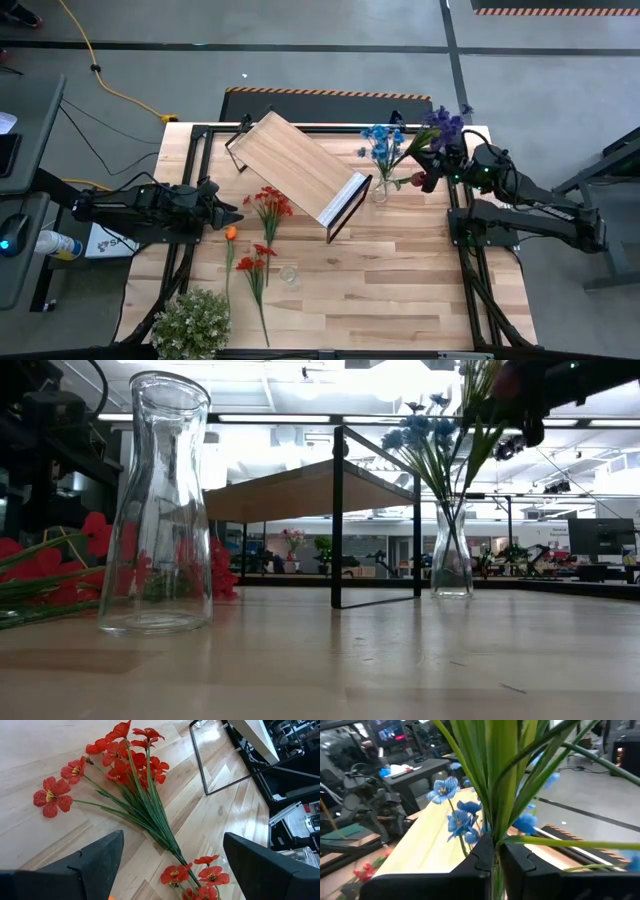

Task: Pick and place flowers into a vace then onto a shelf
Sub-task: Put the violet flowers into the top transparent vase

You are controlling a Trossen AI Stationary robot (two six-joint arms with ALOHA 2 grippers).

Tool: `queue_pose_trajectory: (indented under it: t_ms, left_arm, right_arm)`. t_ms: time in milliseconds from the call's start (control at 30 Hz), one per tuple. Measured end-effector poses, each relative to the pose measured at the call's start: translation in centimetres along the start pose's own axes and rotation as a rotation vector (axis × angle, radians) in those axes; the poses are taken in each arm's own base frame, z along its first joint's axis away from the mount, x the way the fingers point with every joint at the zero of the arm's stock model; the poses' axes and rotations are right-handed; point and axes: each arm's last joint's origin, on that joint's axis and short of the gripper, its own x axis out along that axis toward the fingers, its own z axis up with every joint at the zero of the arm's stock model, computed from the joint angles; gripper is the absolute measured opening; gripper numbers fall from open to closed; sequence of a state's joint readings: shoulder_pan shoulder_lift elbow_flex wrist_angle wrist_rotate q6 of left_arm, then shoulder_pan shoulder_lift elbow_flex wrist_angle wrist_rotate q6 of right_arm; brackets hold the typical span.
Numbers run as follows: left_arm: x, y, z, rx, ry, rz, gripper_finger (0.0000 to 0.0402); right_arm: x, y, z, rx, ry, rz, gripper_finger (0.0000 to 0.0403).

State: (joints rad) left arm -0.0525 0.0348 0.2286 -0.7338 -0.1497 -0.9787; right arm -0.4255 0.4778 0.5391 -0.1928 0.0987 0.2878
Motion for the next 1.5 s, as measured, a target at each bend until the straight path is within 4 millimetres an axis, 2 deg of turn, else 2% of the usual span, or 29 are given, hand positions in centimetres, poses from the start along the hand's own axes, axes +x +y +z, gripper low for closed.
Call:
queue_pose_trajectory:
  t_ms: [300,533,867,1033,1300,1500]
  left_arm:
    - [0.0,0.0,0.0,0.0,0.0,0.0,0.0376]
    - [0.0,0.0,0.0,0.0,0.0,0.0,0.0376]
    - [0.0,0.0,0.0,0.0,0.0,0.001,0.0376]
    - [0.0,0.0,0.0,0.0,0.0,0.0,0.0376]
    - [0.0,0.0,0.0,0.0,0.0,0.001,0.0376]
    - [0.0,0.0,0.0,0.0,0.0,0.001,0.0376]
  right_arm:
    - [-0.5,0.2,0.8,-0.005,0.032,-0.014,0.0007]
    - [0.3,0.2,0.4,-0.008,0.076,-0.009,0.0019]
    - [1.7,0.3,-0.3,-0.019,0.156,0.007,0.001]
    - [1.8,0.3,-0.3,-0.02,0.16,0.008,0.0019]
    - [1.7,0.2,-0.6,-0.041,0.194,0.003,0.0008]
    - [1.7,0.2,-0.7,-0.041,0.205,0.007,0.0023]
